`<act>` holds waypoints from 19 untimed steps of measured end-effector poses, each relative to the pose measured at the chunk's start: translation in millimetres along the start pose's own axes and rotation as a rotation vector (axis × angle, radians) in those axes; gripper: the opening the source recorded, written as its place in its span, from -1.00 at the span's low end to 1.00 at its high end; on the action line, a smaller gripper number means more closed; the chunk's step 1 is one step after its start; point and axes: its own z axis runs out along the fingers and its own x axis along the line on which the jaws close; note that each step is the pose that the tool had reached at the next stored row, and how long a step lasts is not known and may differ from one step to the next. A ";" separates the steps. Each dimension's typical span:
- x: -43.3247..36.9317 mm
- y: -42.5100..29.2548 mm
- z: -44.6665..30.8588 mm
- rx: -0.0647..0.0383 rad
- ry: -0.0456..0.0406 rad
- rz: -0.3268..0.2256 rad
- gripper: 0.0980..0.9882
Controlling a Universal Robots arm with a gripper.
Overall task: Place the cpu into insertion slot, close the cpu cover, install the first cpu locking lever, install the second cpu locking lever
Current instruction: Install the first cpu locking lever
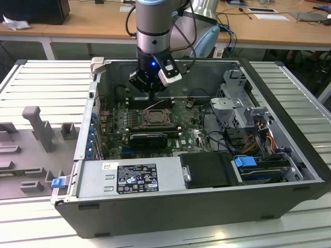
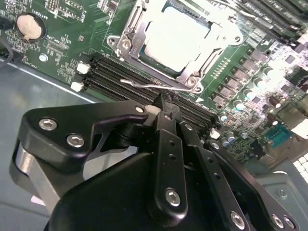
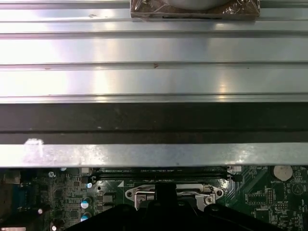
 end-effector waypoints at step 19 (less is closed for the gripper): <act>-20.8 3.6 15.7 0.000 0.0021 -0.026 -0.98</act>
